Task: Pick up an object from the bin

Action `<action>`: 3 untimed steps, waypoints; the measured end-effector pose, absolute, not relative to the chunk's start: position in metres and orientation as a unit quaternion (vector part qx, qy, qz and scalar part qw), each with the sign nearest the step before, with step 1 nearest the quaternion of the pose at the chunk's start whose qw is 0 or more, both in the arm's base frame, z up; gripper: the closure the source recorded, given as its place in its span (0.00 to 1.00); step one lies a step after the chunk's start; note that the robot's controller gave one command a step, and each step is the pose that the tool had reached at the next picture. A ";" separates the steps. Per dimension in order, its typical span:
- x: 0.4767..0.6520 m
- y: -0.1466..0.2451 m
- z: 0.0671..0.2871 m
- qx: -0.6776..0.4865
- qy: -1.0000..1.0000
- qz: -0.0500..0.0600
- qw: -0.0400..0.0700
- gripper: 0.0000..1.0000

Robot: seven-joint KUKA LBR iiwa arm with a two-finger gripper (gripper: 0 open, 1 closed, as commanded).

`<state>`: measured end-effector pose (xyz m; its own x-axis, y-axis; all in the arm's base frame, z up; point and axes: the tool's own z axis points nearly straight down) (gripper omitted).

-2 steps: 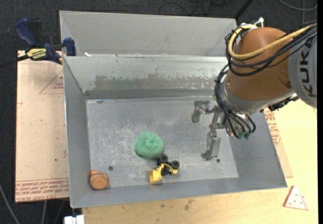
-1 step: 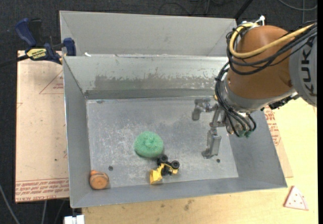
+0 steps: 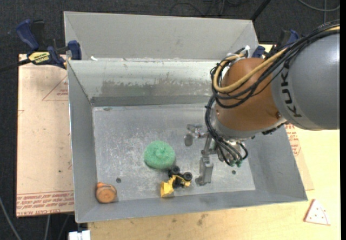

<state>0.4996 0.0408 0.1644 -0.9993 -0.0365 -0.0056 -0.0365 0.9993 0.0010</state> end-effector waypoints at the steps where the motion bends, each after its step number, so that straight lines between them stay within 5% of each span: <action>1: 0.497 0.093 0.159 0.041 0.999 0.001 0.000 0.00; 2: 0.487 0.070 0.136 -0.105 0.994 0.000 0.000 0.00; 3: 0.486 0.064 0.071 -0.062 0.998 0.001 0.013 0.00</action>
Offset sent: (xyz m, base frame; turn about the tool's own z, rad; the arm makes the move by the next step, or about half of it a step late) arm -0.0159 0.0226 -0.0337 -0.1879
